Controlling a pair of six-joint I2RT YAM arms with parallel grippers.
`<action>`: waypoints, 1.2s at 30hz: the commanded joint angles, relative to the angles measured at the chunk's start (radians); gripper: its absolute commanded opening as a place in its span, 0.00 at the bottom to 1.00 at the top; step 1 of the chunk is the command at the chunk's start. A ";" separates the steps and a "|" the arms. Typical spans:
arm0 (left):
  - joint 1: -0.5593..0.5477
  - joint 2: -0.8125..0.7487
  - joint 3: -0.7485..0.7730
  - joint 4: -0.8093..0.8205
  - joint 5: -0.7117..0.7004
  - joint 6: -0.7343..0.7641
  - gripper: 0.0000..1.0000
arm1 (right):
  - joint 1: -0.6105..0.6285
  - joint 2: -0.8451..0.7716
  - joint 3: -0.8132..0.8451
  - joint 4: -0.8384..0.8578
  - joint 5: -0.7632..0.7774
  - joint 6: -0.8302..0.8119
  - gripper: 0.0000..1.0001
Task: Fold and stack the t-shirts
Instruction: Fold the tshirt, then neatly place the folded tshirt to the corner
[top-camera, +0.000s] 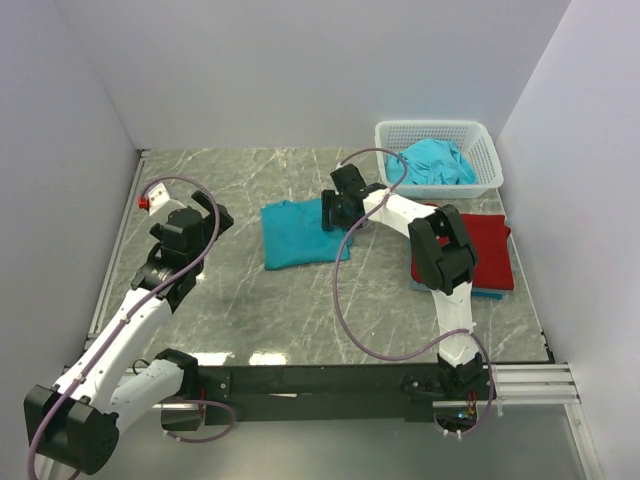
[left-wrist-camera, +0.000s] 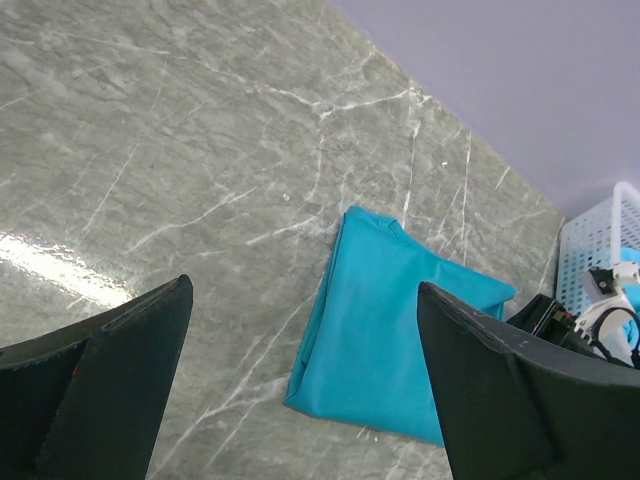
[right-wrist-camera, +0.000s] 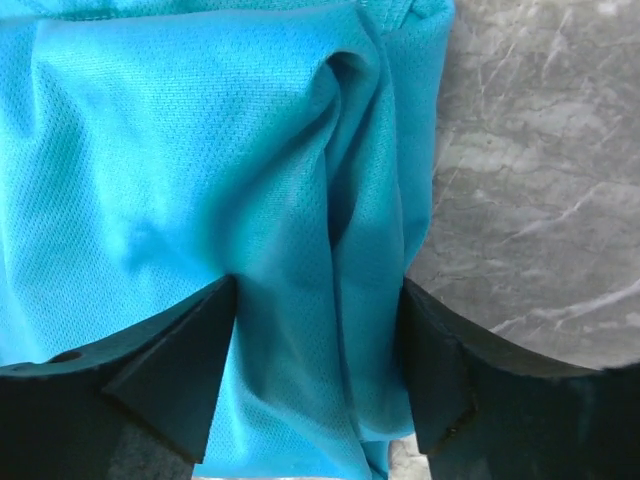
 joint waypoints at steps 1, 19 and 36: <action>0.007 -0.037 0.003 -0.005 -0.029 -0.001 0.99 | 0.013 0.036 0.024 -0.042 0.006 0.015 0.68; 0.015 -0.061 -0.008 -0.014 -0.041 0.002 0.99 | 0.058 -0.083 -0.100 0.006 -0.132 -0.037 0.00; 0.021 -0.064 0.001 -0.048 -0.063 -0.009 1.00 | 0.070 -0.584 -0.427 -0.232 0.457 -0.152 0.00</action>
